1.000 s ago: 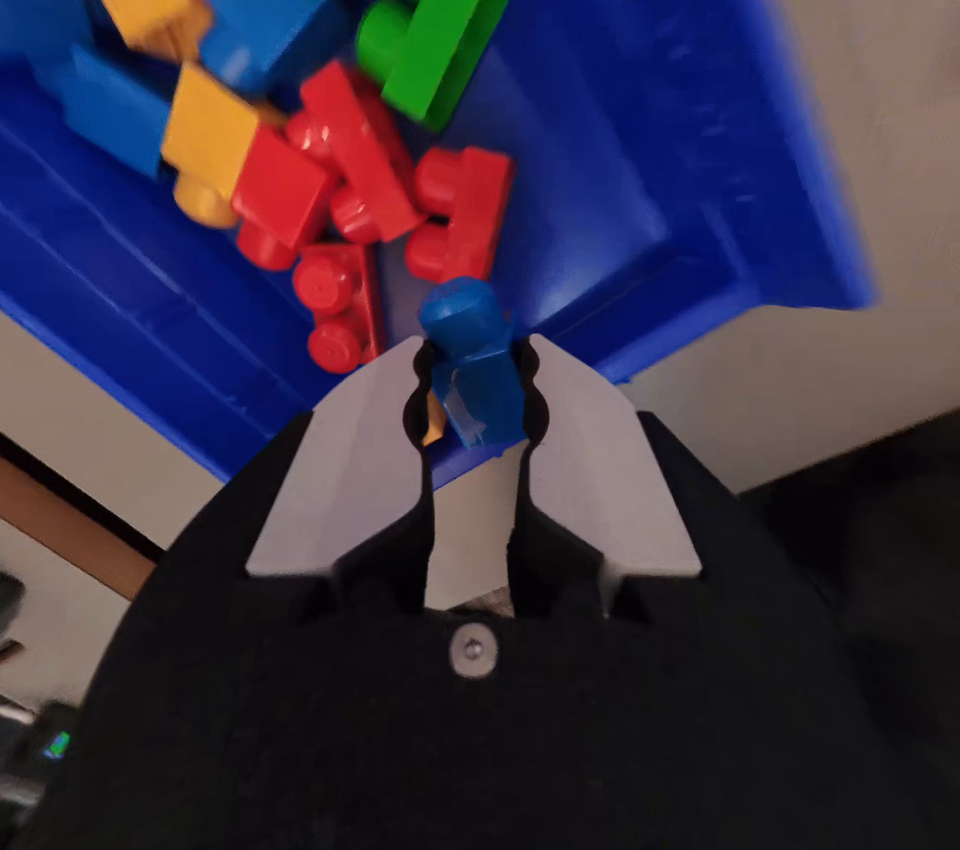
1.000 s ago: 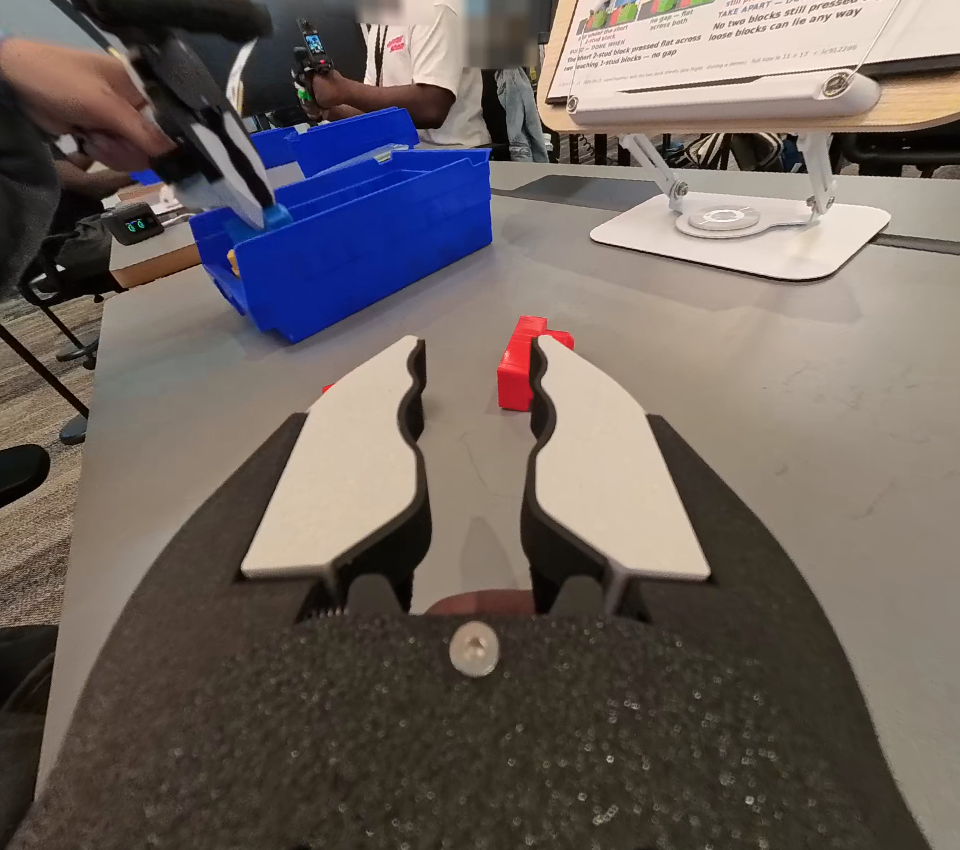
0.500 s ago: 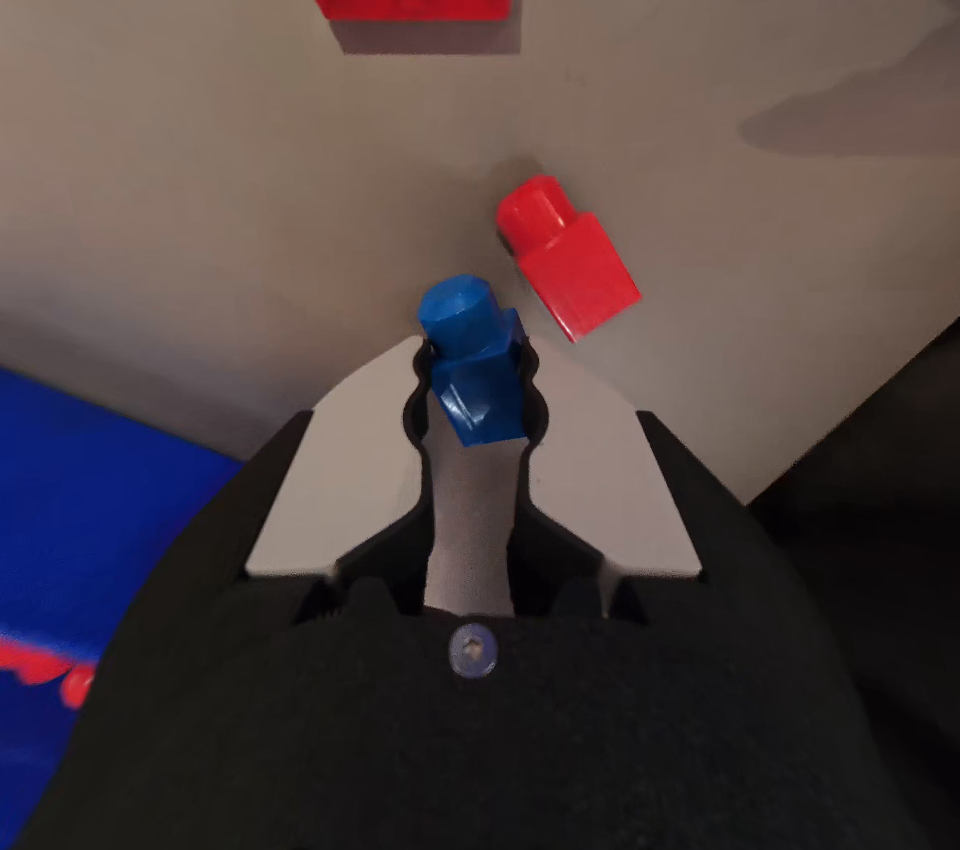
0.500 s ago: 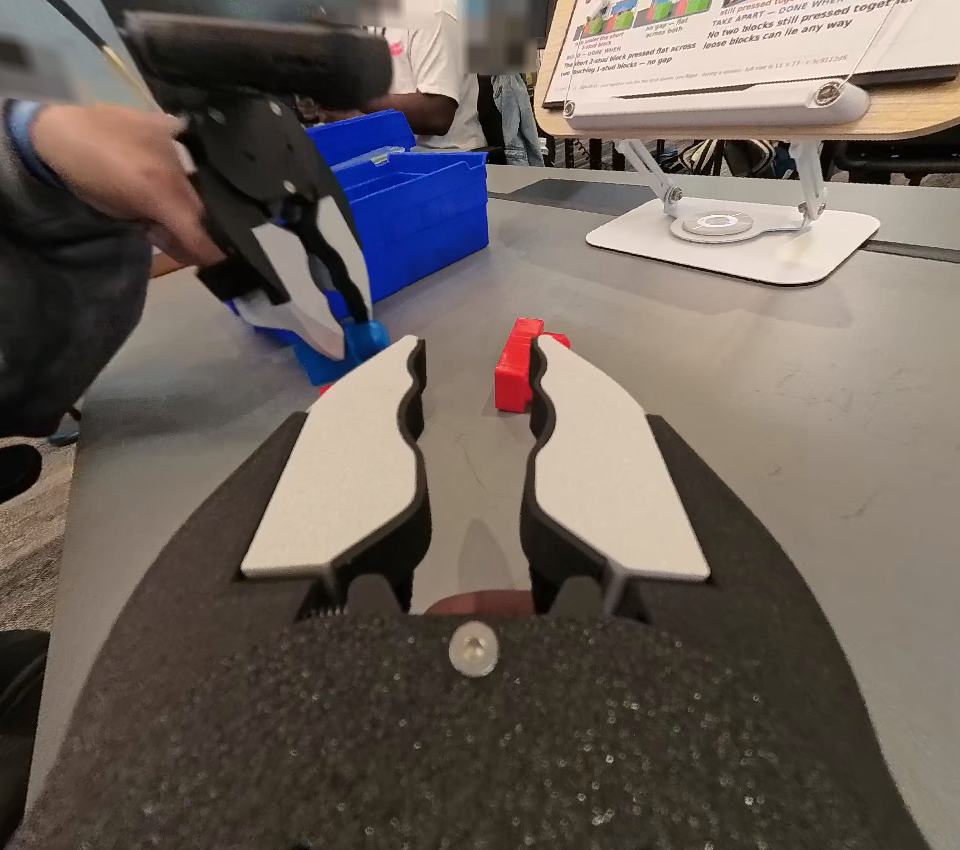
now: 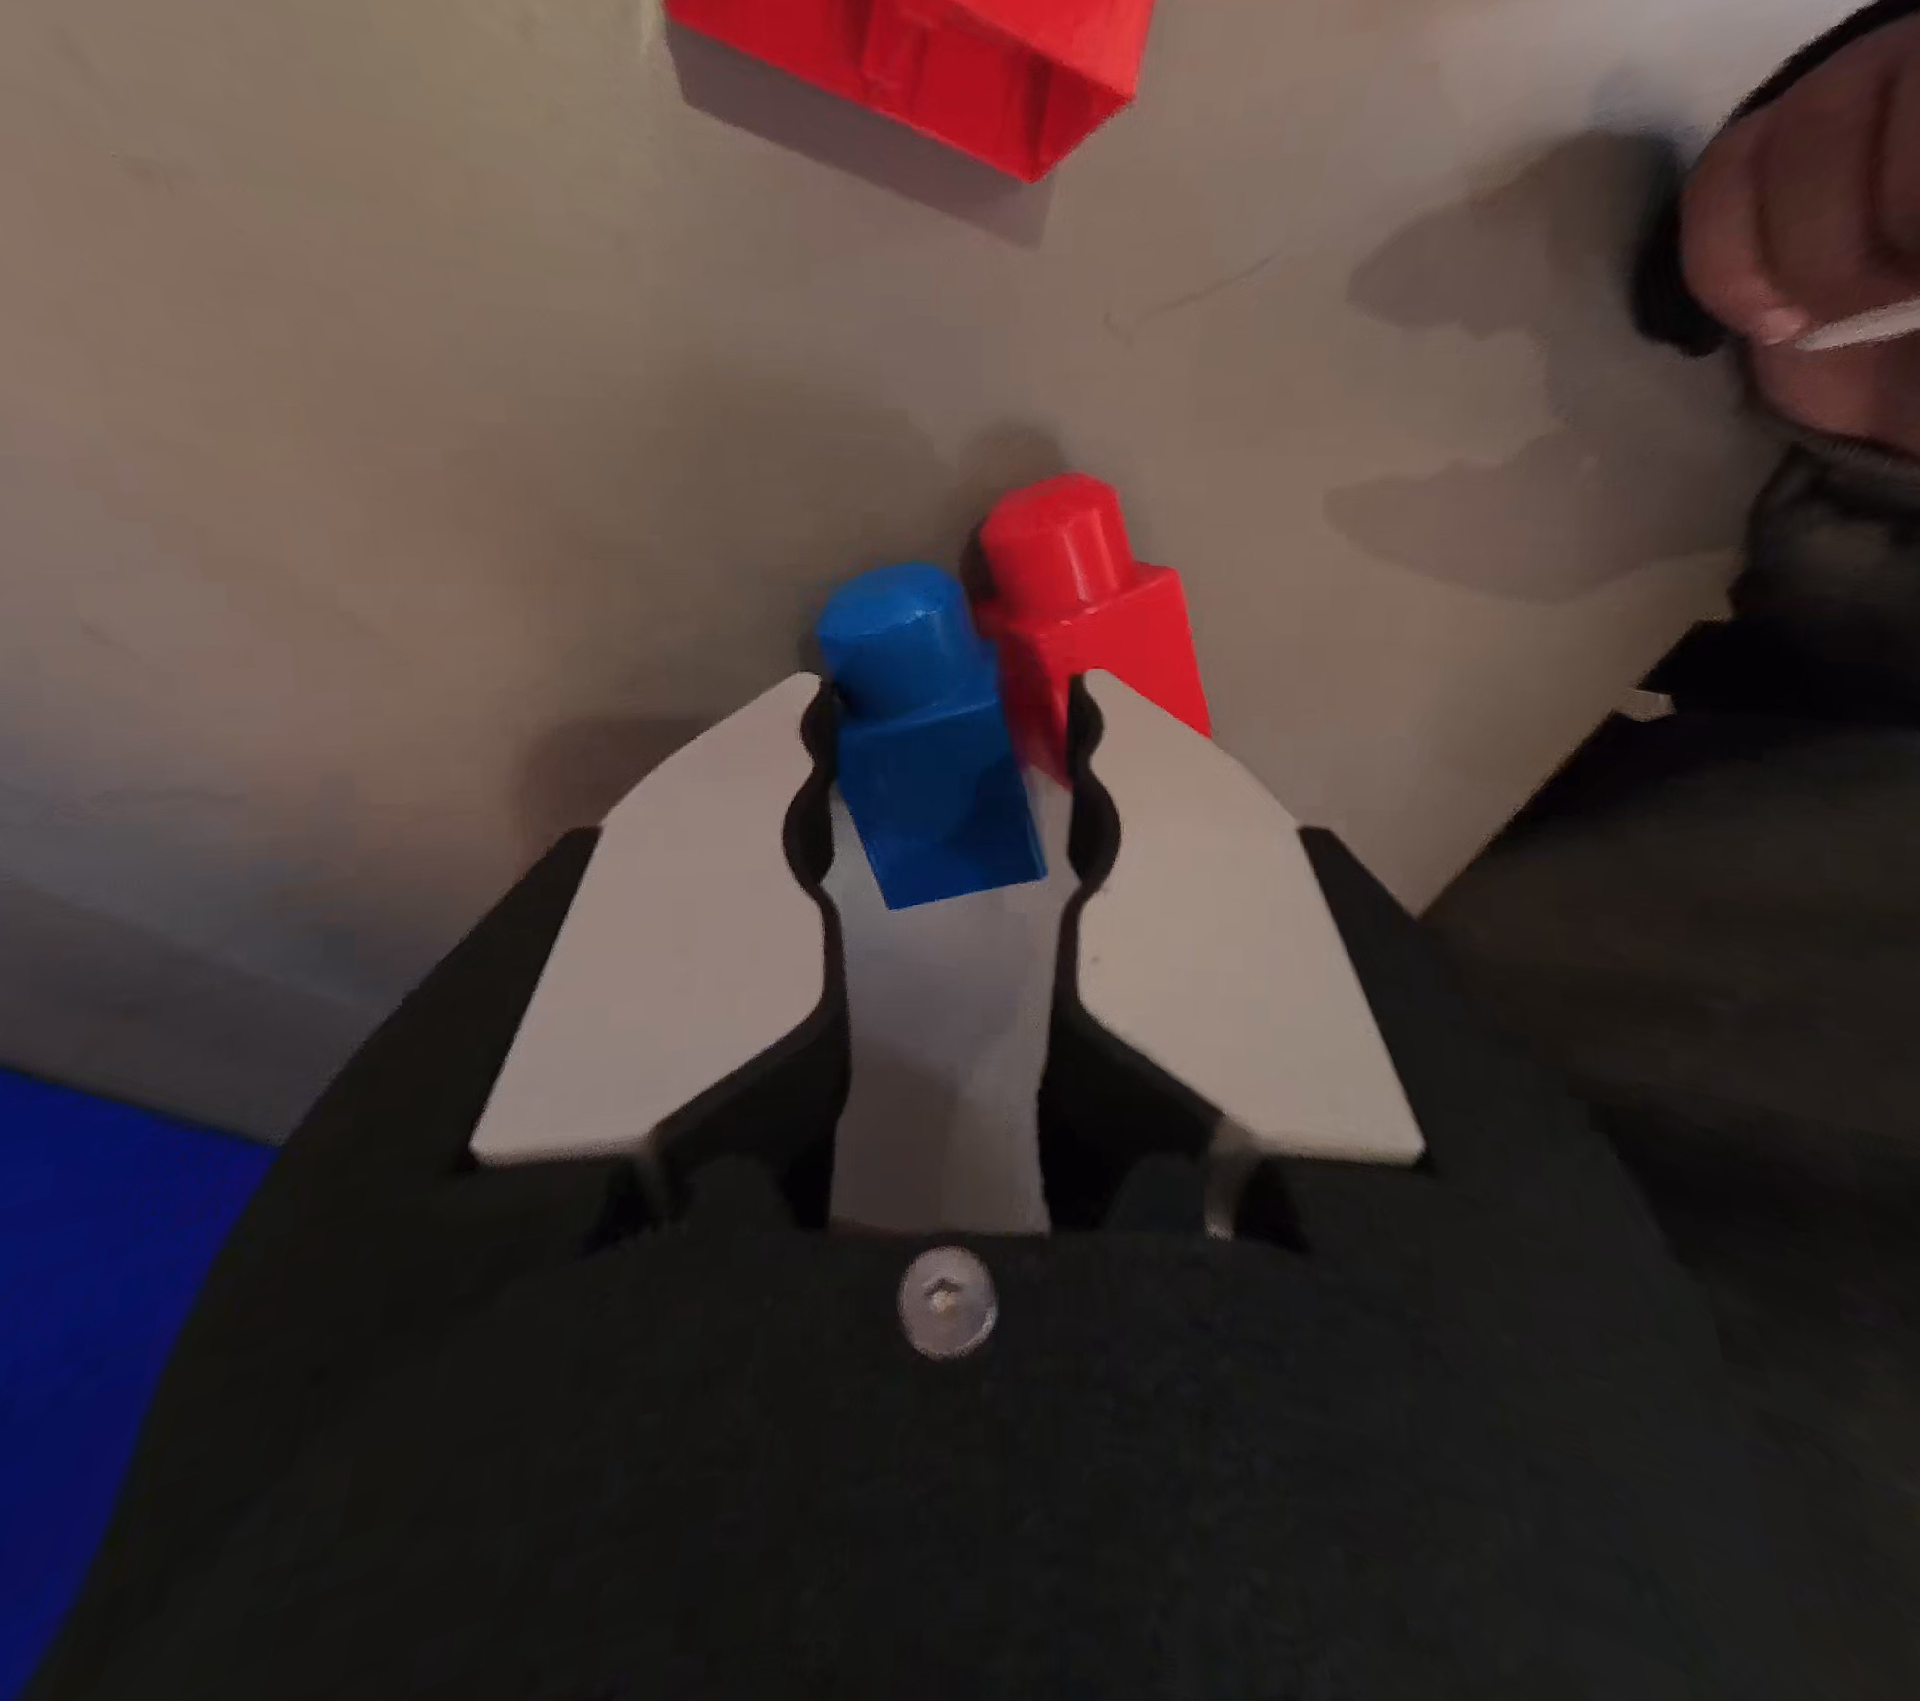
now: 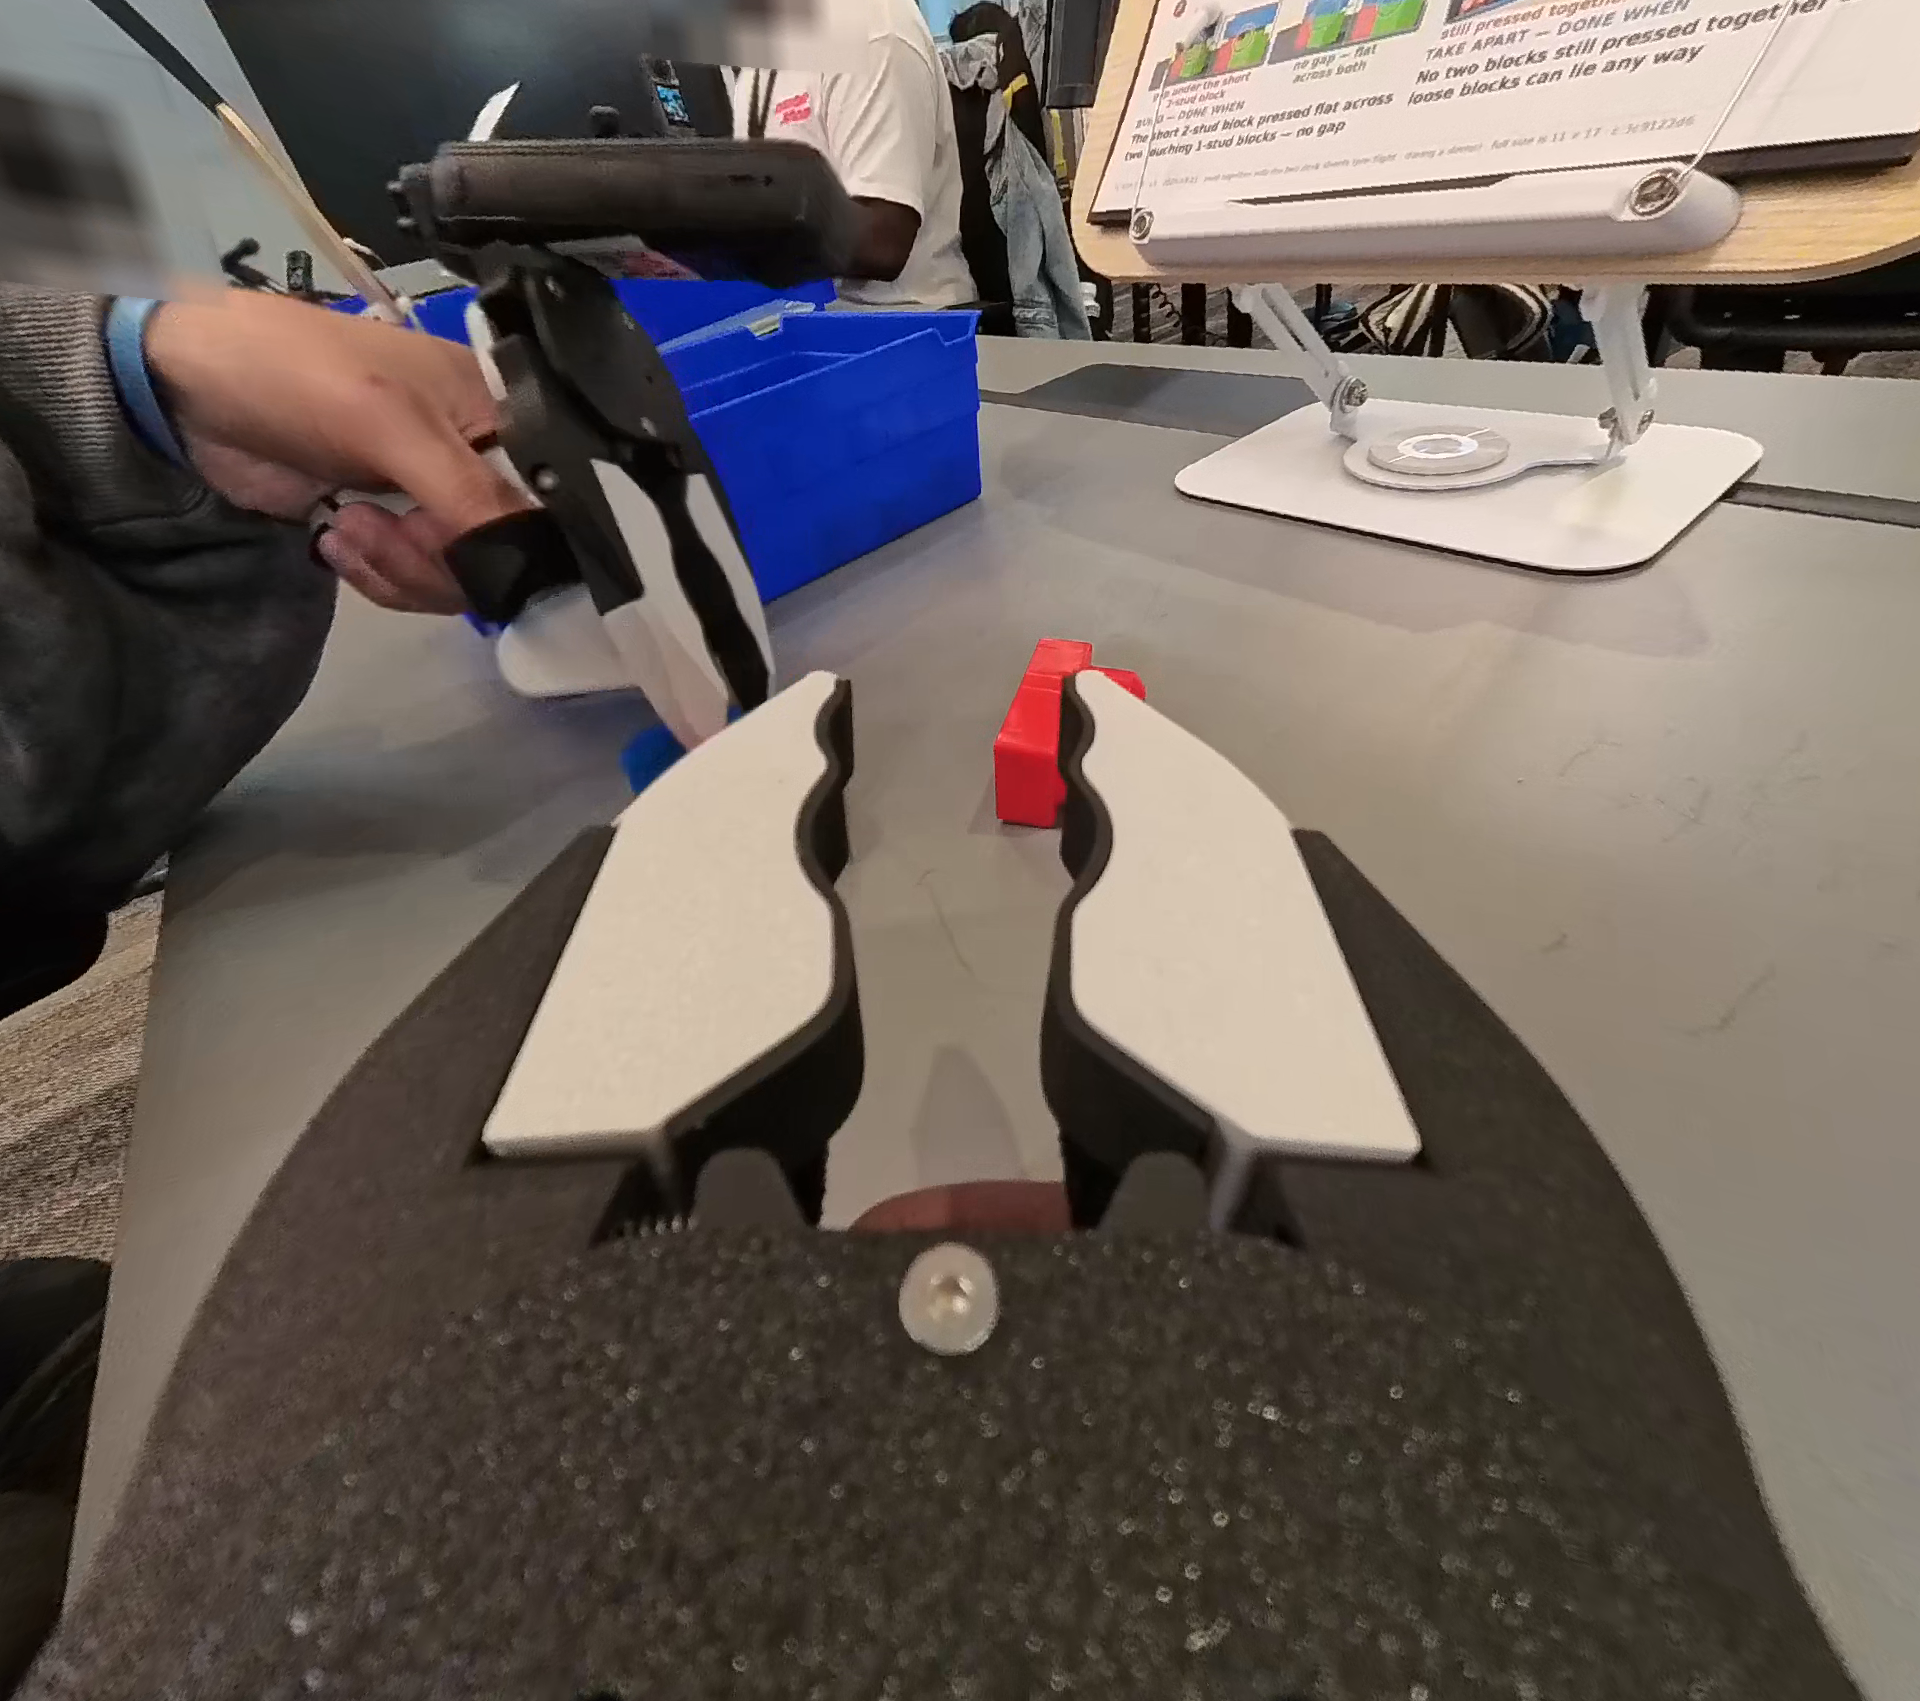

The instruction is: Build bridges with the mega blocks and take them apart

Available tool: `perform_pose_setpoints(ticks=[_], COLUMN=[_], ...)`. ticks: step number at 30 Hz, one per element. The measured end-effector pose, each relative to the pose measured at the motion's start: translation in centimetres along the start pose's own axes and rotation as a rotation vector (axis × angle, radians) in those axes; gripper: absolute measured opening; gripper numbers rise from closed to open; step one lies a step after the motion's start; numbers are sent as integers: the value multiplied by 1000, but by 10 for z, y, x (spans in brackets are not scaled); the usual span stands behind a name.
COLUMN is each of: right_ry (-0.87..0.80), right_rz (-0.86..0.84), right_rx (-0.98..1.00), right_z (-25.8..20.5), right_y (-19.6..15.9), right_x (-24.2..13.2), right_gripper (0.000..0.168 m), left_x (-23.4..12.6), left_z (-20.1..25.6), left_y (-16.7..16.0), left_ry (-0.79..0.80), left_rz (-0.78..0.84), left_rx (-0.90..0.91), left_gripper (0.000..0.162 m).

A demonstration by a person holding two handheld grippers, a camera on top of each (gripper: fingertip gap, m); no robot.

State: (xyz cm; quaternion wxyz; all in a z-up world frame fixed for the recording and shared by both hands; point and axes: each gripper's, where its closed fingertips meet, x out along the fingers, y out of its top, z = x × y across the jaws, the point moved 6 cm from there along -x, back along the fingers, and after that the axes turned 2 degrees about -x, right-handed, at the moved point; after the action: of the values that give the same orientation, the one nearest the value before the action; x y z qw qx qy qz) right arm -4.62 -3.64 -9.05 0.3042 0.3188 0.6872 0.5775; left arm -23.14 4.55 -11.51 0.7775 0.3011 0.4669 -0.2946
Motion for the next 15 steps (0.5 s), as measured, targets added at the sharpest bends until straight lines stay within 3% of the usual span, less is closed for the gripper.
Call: perform_pose_setpoints(ticks=[2,5,8,12,15], right_ry=[4,6,8,13,26], right_rz=[0,0,0,0,0], right_rx=[8,16,22,33,50], right_z=[0,1,1,2,2], right_y=[0,0,0,0,0], right_x=[0,0,0,0,0], right_gripper=[38,38,38,38,38], left_x=[-4,-18,-19,2,20], left_z=[4,17,32,38,54], left_y=[-4,-9,-24,-50,-54], left_ry=[22,52,153,423,354], left_rz=[30,133,217,228,249], left_rx=[7,-8,-14,-62,-126], left_gripper=[49,78,80,101,103])
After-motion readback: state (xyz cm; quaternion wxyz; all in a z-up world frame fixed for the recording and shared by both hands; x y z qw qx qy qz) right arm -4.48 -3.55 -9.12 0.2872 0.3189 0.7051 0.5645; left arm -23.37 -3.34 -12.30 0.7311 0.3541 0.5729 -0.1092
